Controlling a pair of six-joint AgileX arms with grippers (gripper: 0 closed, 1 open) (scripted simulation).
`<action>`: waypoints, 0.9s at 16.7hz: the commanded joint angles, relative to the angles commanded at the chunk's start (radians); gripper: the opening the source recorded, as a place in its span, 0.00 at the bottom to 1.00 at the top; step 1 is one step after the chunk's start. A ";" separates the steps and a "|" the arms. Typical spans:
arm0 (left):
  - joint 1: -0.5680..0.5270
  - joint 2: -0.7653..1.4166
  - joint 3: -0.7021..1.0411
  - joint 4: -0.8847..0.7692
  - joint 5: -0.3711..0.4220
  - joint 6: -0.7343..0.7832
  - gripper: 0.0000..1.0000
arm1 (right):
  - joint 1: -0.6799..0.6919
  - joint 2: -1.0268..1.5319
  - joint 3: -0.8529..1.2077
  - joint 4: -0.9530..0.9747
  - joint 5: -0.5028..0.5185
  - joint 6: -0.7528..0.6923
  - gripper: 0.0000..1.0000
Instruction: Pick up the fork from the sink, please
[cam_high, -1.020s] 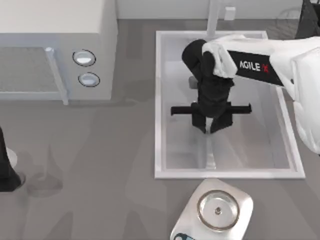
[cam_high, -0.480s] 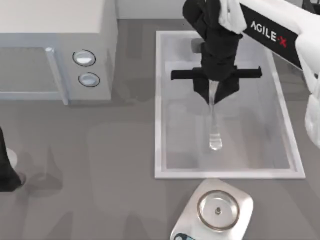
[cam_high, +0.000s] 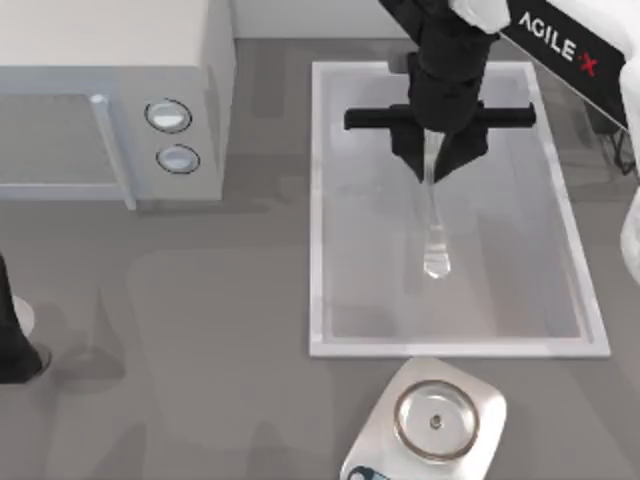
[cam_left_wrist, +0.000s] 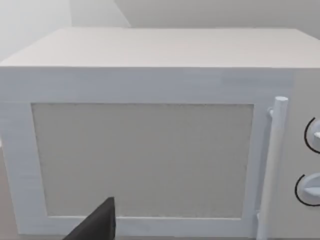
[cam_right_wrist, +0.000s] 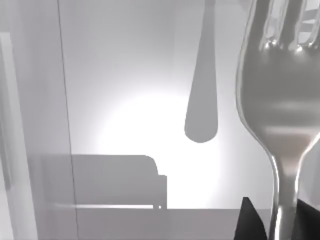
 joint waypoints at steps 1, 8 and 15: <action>0.000 0.000 0.000 0.000 0.000 0.000 1.00 | -0.001 -0.002 -0.002 0.000 0.000 -0.001 0.00; 0.000 0.000 0.000 0.000 0.000 0.000 1.00 | -0.144 -0.278 -0.298 0.026 -0.007 -0.145 0.00; 0.000 0.000 0.000 0.000 0.000 0.000 1.00 | -0.394 -0.794 -0.908 0.065 -0.019 -0.398 0.00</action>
